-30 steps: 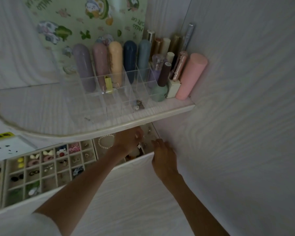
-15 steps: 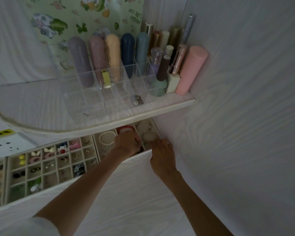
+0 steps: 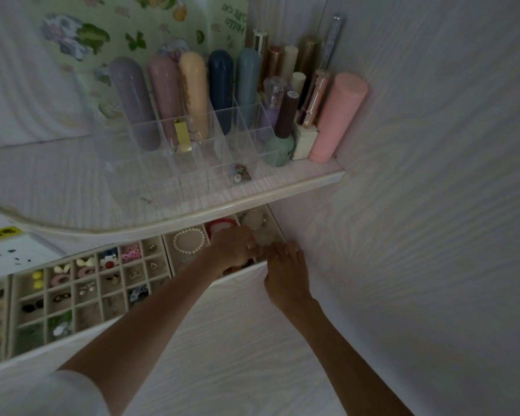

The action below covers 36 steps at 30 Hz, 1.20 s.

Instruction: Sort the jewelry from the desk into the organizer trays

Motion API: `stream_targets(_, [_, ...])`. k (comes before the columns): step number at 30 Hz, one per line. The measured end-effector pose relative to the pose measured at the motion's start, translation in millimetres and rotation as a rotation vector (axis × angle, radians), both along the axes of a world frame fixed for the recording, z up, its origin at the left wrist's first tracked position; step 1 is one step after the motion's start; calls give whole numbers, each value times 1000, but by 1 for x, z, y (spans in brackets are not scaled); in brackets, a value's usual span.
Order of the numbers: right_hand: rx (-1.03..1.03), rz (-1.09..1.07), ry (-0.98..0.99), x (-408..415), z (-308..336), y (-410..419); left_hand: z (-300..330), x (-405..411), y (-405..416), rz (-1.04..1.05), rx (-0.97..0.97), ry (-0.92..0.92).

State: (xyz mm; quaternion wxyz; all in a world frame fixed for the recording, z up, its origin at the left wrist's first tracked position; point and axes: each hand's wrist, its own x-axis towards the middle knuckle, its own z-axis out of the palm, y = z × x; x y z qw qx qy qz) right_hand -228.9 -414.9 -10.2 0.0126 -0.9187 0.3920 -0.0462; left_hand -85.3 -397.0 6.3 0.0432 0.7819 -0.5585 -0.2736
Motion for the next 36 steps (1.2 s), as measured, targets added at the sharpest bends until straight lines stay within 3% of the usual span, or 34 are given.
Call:
stream_targets(5, [16,29,48,-11,-1,2,3,-9,15,-171,-251,-307])
stream_targets(8, [20,25,73,-13,-2,5,1,-11,24,-276,-336,-379])
stream_targets(10, [26,34,65,-13,-1,5,-3,-14,26,-307,-235,-356])
stream_targets(14, [30,46,56,-13,3,6,1,-15,28,-319,-238,-297])
stream_targets(20, [160,24,-24,-1,18,-5,-9,-12,33,-294,-287,-356])
stream_targets(25, [227,24,169,17,21,-17,-15,-14,37,-347,-293,-358])
stream_targets(30, [217,-11,211,22,17,-18,-11,-14,41,-365,-287,-372])
stream_targets(36, [102,-16,-140,1,11,7,-6,-17,53,-200,-413,-288])
